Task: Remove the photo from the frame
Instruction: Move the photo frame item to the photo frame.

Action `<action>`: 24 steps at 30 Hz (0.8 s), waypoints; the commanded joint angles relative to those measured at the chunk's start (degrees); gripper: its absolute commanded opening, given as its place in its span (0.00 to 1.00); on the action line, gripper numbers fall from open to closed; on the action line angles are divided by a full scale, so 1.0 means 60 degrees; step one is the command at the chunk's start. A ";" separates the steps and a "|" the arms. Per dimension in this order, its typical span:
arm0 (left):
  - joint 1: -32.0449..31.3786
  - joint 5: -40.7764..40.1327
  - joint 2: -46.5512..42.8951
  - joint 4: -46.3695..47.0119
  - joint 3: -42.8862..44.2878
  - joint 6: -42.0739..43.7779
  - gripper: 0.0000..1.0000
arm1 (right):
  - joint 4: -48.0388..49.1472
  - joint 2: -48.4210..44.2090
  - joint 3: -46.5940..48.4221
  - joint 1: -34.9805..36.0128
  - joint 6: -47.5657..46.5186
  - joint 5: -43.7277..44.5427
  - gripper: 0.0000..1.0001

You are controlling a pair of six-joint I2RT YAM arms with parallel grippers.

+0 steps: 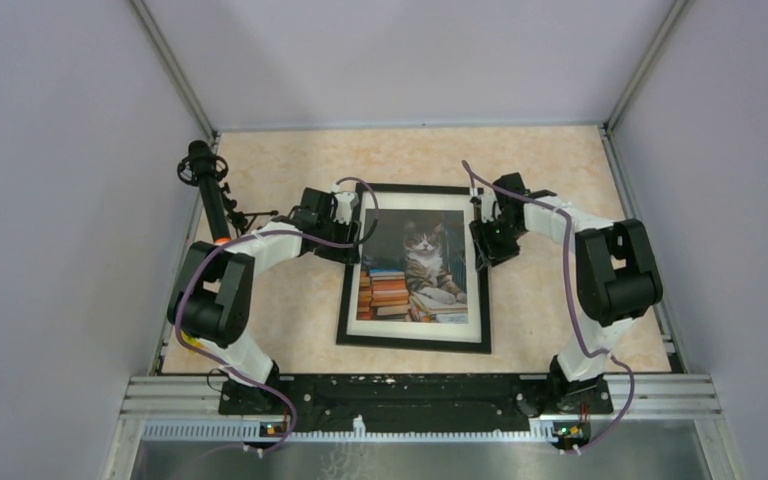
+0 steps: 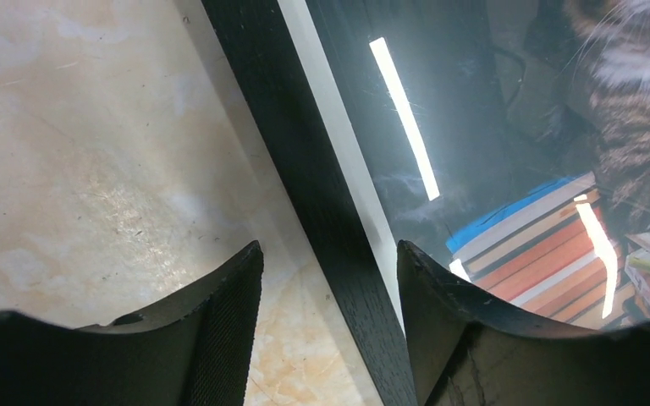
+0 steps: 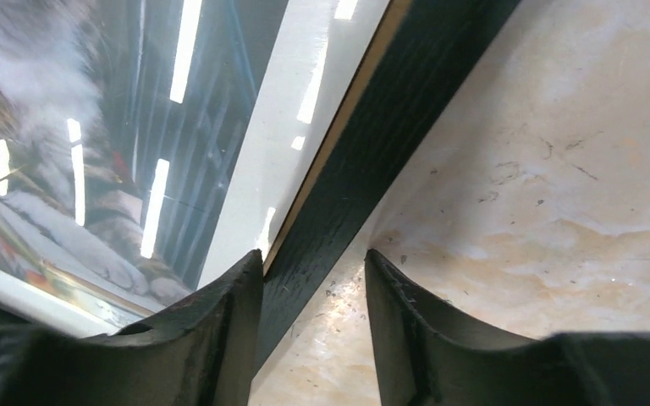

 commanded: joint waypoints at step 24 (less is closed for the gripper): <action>0.0066 0.0737 0.0955 -0.2437 0.2873 0.0160 0.00 | -0.1713 0.0668 0.2413 -0.0129 0.0107 -0.0244 0.00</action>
